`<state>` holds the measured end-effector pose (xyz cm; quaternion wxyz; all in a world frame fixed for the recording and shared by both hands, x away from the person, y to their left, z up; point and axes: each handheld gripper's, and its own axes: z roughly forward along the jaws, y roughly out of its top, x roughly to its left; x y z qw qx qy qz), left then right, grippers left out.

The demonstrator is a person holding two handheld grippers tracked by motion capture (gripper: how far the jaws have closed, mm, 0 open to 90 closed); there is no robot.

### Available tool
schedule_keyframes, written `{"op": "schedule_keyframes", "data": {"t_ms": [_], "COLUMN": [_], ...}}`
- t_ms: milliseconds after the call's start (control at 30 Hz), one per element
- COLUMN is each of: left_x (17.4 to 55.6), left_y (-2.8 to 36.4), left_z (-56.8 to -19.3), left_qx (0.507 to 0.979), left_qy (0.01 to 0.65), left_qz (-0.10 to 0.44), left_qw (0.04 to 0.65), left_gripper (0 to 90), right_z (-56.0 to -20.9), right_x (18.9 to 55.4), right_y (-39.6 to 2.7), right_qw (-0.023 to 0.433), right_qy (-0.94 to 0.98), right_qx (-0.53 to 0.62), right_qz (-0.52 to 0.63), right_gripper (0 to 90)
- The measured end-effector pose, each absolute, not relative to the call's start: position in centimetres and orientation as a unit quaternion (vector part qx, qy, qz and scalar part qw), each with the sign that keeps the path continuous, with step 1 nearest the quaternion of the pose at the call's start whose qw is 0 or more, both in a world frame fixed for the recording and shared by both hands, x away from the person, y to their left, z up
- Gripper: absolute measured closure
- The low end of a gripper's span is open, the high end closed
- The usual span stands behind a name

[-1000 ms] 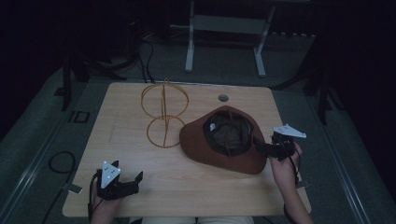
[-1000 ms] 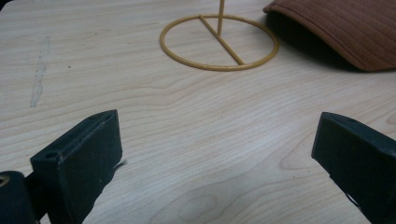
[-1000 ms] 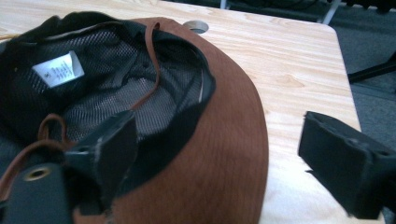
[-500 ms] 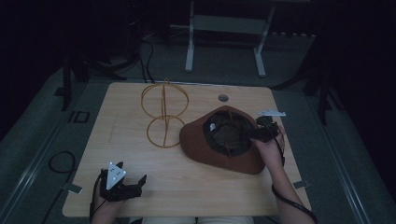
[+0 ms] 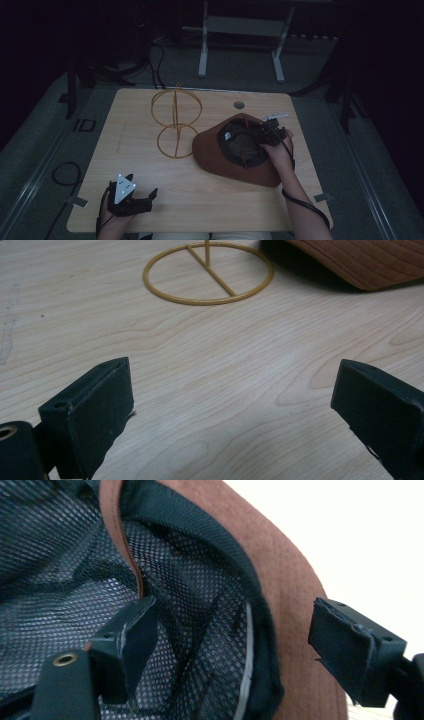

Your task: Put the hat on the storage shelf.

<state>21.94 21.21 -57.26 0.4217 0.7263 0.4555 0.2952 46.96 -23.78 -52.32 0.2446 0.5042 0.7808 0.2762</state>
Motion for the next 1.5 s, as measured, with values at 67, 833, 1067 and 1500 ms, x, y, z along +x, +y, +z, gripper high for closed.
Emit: {"op": "schedule_keyframes", "data": {"t_ms": [67, 833, 1067, 1500], "left_x": [22.0, 22.1, 22.0, 22.1], "left_y": [21.2, 21.4, 20.9, 19.1], "left_z": [-57.3, -57.4, -57.0, -56.0], "left_qx": [0.728, 0.727, 0.727, 0.735], "left_qy": [0.456, 0.463, 0.462, 0.454], "left_qz": [0.294, 0.286, 0.275, 0.261], "left_qw": [0.42, 0.419, 0.427, 0.431], "left_gripper": [4.1, 4.9, 4.8, 5.9], "right_z": [-52.7, -54.1, -51.2, -45.6], "right_x": [47.2, 46.6, 45.2, 41.6], "right_y": [-23.5, -22.8, -23.7, -24.2], "right_qw": [0.247, 0.313, 0.307, 0.336], "right_qy": [0.782, 0.761, 0.743, 0.72], "right_qx": [0.507, 0.523, 0.512, 0.471], "right_qz": [0.265, 0.221, 0.303, 0.383], "right_gripper": [22.4, 84.1, 84.5, 84.5]}}
